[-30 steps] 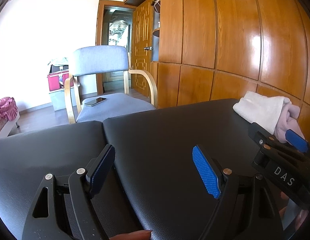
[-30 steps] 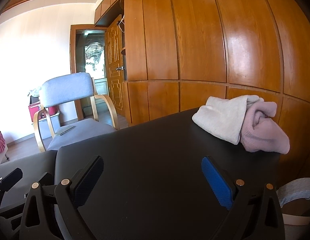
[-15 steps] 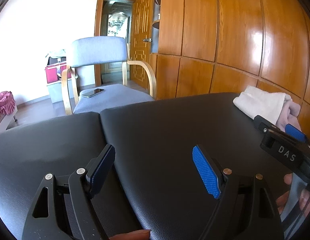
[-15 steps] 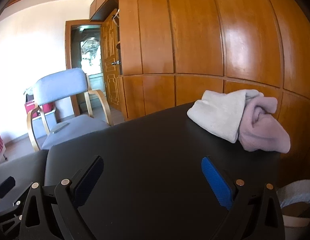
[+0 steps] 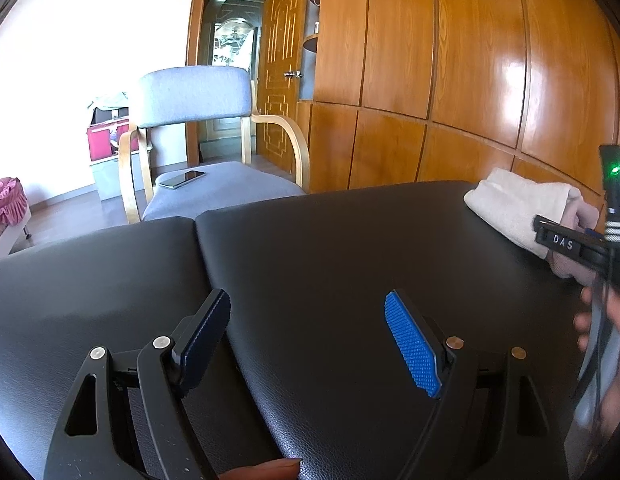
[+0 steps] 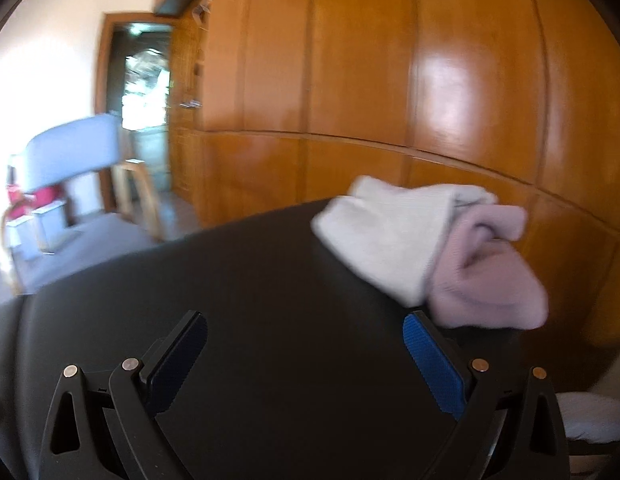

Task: Fold clothes
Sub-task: 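Grasp the pink sweater with the right gripper and lift it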

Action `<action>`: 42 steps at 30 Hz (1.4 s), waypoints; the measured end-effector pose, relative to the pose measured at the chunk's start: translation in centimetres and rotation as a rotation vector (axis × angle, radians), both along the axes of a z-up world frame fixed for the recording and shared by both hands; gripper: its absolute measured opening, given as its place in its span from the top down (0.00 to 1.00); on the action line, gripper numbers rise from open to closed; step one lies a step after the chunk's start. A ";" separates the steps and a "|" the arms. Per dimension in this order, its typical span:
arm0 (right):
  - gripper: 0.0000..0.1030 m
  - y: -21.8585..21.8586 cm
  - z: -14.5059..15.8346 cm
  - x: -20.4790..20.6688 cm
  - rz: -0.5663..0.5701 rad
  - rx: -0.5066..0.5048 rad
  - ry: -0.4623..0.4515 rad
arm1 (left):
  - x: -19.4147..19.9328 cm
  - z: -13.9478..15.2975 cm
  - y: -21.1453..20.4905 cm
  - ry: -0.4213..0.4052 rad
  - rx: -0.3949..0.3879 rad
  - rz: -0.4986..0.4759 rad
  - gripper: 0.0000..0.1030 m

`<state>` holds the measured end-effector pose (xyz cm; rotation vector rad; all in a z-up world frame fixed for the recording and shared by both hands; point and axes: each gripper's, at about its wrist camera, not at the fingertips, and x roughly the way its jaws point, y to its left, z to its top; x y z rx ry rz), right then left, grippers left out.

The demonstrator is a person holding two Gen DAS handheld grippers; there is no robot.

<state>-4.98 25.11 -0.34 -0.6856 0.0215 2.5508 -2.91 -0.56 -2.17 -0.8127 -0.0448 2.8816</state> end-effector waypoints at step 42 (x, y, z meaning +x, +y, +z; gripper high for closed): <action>0.86 15.9 -3.6 0.8 0.345 -0.664 -0.162 | -1.7 -1.3 0.0 -0.095 0.082 -0.025 0.20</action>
